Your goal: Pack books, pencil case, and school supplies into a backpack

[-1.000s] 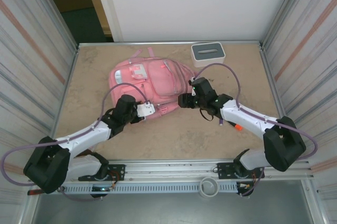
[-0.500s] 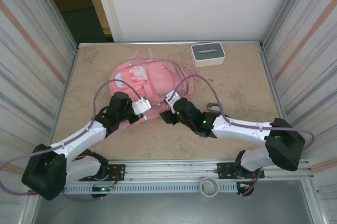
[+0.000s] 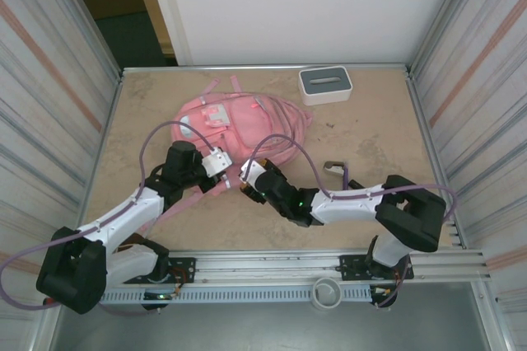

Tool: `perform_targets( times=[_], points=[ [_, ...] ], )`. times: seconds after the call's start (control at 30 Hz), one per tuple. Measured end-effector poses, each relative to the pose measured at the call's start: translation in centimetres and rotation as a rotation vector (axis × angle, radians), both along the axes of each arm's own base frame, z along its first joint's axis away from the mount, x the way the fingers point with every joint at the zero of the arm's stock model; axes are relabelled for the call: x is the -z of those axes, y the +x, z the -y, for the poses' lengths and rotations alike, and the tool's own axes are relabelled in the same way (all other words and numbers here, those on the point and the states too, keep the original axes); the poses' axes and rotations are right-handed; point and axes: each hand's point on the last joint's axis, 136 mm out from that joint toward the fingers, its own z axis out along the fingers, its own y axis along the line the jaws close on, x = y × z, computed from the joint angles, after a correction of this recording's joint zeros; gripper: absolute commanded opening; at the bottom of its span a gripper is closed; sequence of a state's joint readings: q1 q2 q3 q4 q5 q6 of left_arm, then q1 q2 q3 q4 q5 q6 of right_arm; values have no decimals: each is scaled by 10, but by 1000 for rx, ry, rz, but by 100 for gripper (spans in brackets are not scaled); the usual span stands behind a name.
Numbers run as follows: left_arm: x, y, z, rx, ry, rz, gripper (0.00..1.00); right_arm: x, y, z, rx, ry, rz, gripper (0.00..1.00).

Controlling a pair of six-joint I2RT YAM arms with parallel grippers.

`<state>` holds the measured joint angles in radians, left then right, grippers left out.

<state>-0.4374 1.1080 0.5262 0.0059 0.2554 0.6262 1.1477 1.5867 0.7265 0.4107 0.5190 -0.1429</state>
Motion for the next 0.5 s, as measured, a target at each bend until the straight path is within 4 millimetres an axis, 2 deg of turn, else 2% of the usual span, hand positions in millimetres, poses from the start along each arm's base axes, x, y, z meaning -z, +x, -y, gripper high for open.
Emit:
perform_targets(
  times=[0.13,0.5],
  points=[
    [0,0,0,1,-3,-3,7,4,5,-3,13,-56,54,61],
    [0,0,1,1,-3,-7,7,-9,16,-7,46,-102,162,43]
  ],
)
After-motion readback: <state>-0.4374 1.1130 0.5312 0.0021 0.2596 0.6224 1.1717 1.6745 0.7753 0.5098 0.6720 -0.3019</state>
